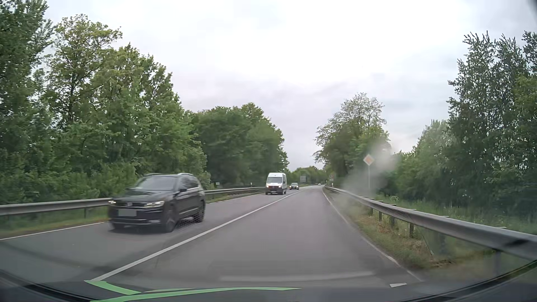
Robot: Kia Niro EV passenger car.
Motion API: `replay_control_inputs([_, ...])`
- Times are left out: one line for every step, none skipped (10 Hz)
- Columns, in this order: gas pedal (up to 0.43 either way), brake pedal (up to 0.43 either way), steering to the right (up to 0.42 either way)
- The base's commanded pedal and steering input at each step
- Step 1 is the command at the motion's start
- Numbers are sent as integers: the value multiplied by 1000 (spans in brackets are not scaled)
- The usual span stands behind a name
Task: Follow the waypoints while adhering to traffic rules and regulations
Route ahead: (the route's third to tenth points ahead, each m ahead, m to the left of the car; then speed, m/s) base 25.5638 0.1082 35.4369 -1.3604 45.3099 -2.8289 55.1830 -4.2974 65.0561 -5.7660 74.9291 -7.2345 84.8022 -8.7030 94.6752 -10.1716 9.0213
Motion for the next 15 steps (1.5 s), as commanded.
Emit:
replay_control_inputs([469,0,76])
replay_control_inputs([480,0,61])
replay_control_inputs([488,0,49])
replay_control_inputs([488,0,40])
replay_control_inputs([488,0,34])
replay_control_inputs([500,0,31])
replay_control_inputs([500,0,29])
replay_control_inputs([500,0,25])
replay_control_inputs([500,0,24])
replay_control_inputs([500,0,23])
replay_control_inputs([500,0,21])
replay_control_inputs([500,0,18])
replay_control_inputs([520,0,15])
replay_control_inputs([531,0,14])
replay_control_inputs([531,0,13])
